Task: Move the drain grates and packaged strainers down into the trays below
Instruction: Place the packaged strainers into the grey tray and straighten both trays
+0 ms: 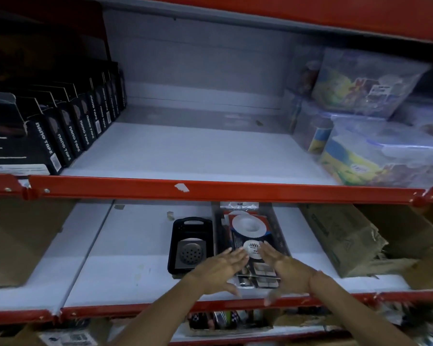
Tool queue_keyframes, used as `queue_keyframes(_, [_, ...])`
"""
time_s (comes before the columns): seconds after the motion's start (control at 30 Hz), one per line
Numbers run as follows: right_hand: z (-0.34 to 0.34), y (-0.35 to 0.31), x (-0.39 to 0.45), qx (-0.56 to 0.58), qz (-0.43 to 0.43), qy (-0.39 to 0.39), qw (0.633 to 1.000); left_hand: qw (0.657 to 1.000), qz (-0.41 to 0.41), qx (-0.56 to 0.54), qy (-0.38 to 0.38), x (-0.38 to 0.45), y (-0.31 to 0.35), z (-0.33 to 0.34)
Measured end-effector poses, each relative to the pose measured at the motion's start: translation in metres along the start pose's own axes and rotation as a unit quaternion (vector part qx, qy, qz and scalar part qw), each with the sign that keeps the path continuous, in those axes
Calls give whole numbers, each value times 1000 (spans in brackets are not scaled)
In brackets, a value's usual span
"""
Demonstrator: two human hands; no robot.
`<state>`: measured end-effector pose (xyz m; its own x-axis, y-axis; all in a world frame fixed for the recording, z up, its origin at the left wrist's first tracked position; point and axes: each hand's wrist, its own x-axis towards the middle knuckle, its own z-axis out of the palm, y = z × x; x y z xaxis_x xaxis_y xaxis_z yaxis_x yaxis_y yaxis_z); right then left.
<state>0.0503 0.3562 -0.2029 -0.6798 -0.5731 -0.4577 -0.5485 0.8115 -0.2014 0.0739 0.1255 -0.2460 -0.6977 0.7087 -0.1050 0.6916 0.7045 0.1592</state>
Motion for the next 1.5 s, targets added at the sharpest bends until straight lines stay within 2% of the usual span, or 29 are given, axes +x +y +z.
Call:
queue_keyframes(0.1, [10, 5, 3, -111, 3, 1, 994, 999, -17, 37, -25, 11, 7, 3])
queue_keyframes(0.4, [11, 24, 43, -203, -30, 119, 971, 991, -95, 92, 12, 24, -11, 0])
queue_keyframes(0.53, [26, 31, 53, -182, -23, 60, 981, 991, -90, 94, -11, 30, -15, 19])
queue_keyframes(0.73, [46, 48, 69, -193, -45, 72, 978, 996, -89, 14, -7, 27, -30, 49])
queue_keyframes(0.83, [39, 46, 64, -187, -52, 92, 977, 994, -96, 21, 58, 16, -34, 53])
queue_keyframes(0.93, [31, 35, 57, -168, -36, 115, 979, 986, -150, 16, 65, -4, -37, 54])
queue_keyframes(1.0, [30, 24, 58, -144, -31, 140, 979, 978, -181, 67, 75, -17, -37, 60])
queue_keyframes(1.07, [32, 11, 61, -76, -3, 152, 985, 972, -199, 77, 98, -26, -39, 64])
queue_keyframes(1.13, [36, -7, 60, -18, -11, 172, 985, 966, -227, 39, 119, -33, -33, 62])
queue_keyframes(1.2, [43, -27, 53, -13, -12, 183, 983, 951, -269, -23, 148, -47, -23, 59])
queue_keyframes(1.27, [55, -40, 44, -19, 16, 176, 984, 943, -302, -73, 121, -56, -13, 68])
queue_keyframes(1.33, [65, -48, 35, -24, 36, 187, 981, 943, -314, -77, 80, -61, -2, 70])
queue_keyframes(1.5, [84, -61, 14, -38, 64, 170, 983, 947, -309, -56, 73, -78, 28, 71])
